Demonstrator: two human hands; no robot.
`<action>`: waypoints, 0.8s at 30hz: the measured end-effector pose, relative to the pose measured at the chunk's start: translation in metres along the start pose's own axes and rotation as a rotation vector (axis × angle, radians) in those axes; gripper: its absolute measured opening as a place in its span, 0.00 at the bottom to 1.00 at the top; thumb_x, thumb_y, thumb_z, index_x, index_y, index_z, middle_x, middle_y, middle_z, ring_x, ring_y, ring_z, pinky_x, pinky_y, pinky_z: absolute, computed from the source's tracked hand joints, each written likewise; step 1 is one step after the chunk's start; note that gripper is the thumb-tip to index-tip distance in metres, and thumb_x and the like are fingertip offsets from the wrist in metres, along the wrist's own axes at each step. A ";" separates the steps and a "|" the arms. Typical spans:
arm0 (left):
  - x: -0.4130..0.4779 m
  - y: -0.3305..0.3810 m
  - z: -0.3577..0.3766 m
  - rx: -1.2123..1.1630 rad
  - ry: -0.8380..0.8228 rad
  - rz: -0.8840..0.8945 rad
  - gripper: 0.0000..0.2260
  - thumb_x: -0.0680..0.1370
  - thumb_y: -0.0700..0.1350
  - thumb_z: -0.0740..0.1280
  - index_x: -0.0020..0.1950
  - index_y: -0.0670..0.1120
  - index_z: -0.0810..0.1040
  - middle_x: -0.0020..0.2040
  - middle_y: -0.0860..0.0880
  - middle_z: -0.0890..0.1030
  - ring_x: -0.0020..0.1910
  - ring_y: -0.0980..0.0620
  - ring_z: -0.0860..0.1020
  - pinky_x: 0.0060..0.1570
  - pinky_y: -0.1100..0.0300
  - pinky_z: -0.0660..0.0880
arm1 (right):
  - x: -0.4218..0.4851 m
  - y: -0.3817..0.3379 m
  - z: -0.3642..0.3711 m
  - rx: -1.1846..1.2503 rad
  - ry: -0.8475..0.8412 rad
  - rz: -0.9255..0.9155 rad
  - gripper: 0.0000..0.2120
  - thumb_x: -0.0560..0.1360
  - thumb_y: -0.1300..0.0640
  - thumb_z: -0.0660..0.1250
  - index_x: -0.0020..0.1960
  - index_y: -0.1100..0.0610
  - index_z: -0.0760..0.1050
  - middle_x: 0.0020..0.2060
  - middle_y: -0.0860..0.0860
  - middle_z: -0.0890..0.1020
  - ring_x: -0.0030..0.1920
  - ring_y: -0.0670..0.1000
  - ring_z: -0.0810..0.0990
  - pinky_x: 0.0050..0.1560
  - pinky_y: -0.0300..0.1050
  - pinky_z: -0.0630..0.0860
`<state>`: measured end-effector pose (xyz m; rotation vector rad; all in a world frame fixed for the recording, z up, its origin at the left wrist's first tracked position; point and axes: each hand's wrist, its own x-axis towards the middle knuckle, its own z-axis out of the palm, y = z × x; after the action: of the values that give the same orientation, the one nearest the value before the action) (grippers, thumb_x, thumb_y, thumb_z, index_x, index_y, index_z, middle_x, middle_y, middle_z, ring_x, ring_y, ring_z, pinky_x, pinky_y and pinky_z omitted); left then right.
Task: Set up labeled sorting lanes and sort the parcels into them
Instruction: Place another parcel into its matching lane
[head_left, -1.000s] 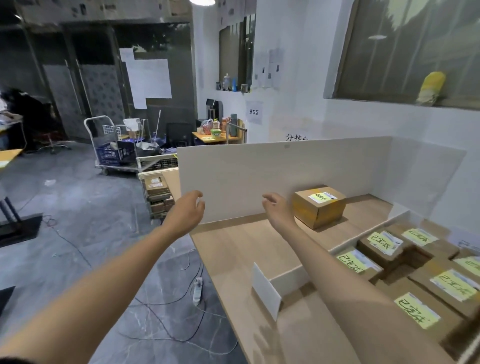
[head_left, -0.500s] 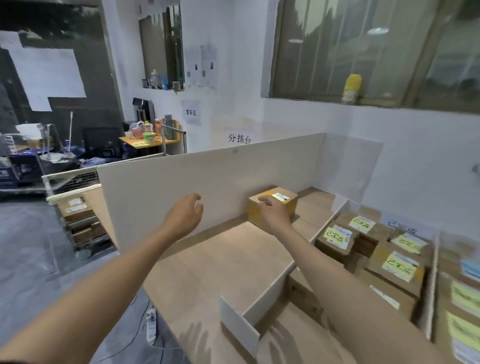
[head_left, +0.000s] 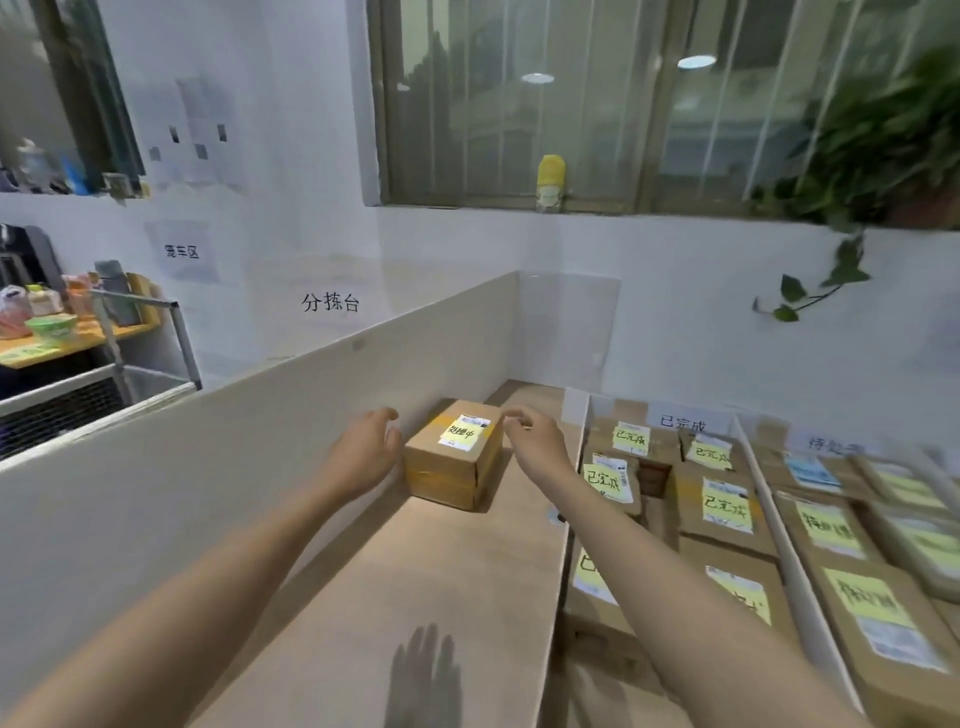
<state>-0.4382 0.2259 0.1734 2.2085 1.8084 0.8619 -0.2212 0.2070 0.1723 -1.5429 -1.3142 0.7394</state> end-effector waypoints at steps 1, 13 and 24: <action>0.008 -0.006 0.005 -0.010 -0.018 0.014 0.16 0.82 0.44 0.56 0.66 0.39 0.71 0.64 0.39 0.75 0.64 0.42 0.71 0.61 0.52 0.67 | 0.005 0.002 0.003 -0.011 0.014 0.016 0.16 0.80 0.58 0.55 0.64 0.54 0.75 0.59 0.50 0.77 0.59 0.50 0.75 0.46 0.40 0.71; 0.097 -0.070 0.059 -0.114 -0.158 0.040 0.12 0.80 0.40 0.56 0.57 0.35 0.75 0.57 0.35 0.76 0.59 0.39 0.73 0.55 0.54 0.67 | 0.052 0.043 0.059 -0.041 0.125 0.178 0.13 0.79 0.61 0.57 0.60 0.58 0.76 0.54 0.51 0.77 0.54 0.49 0.74 0.50 0.40 0.67; 0.160 -0.113 0.121 -0.115 -0.274 0.052 0.14 0.81 0.43 0.56 0.62 0.38 0.73 0.61 0.37 0.75 0.62 0.40 0.72 0.60 0.53 0.67 | 0.110 0.082 0.100 -0.044 0.137 0.299 0.13 0.80 0.60 0.57 0.60 0.57 0.76 0.52 0.49 0.76 0.53 0.48 0.72 0.52 0.40 0.67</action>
<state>-0.4542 0.4329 0.0739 2.1857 1.5441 0.6190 -0.2519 0.3419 0.0740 -1.8158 -1.0169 0.7770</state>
